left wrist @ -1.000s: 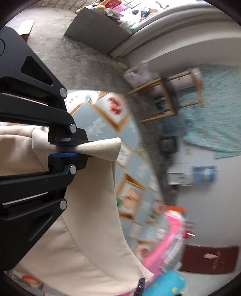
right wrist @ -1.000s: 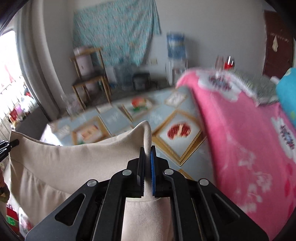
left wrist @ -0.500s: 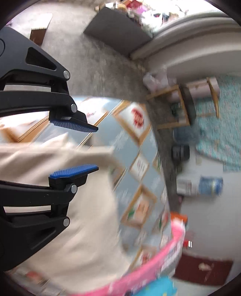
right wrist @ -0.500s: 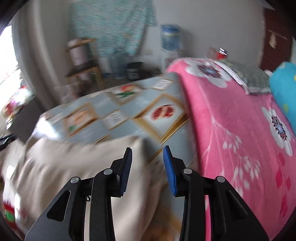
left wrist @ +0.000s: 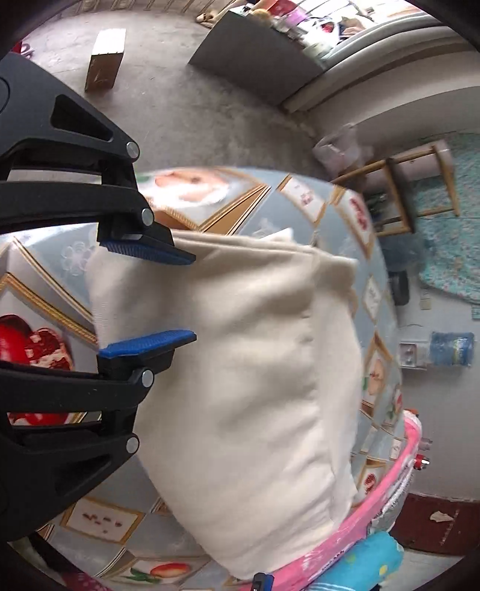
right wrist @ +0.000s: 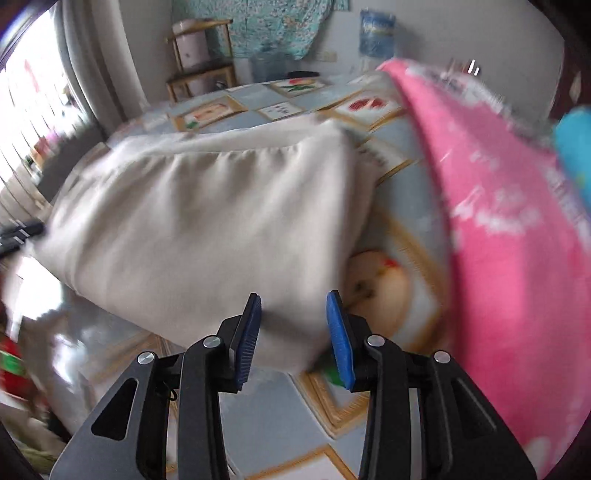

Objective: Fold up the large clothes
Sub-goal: 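Fold the hem over the jacket toward the collar with both grippers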

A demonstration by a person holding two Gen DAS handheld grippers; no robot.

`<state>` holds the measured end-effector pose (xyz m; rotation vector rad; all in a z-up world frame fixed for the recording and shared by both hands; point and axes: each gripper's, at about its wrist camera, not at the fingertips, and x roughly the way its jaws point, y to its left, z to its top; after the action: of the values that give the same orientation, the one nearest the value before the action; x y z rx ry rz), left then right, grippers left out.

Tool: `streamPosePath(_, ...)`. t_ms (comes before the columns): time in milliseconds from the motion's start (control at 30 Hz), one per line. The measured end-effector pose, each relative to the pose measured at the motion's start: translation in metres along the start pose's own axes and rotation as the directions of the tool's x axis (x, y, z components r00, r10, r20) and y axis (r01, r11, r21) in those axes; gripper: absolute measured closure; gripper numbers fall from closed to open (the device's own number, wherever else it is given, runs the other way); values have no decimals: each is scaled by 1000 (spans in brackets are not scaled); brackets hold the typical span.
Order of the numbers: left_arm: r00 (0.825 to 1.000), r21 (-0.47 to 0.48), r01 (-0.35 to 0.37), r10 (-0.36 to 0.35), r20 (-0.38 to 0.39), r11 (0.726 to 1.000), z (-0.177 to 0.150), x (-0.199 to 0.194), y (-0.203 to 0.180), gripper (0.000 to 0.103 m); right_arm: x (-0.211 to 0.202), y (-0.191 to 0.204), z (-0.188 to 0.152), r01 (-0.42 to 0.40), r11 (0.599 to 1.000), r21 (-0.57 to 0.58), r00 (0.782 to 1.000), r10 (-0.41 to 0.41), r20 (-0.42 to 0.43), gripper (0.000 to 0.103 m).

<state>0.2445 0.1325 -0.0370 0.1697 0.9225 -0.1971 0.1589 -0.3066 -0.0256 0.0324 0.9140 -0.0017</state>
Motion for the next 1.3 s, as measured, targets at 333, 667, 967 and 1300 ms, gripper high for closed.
streamPosePath(333,963,94,263,-267,25,960,22,12,-109,67,41,164,26,-233,948,-216,970,241,11,69)
streamPosePath(667,955,57,276,-280,101,960,51,19,-113,68,47,150,73,-263,959,-108,959,272,80,80)
streamPosePath(967,970,-81,243,-240,39,967,73,49,-87,69,81,110,87,-203,979,-28,979,204,25,82)
streamPosePath(1300,992,-276,122,-122,16,953,44,46,17,70,80,-5,61,20,974,224,1000,-19,-7,81)
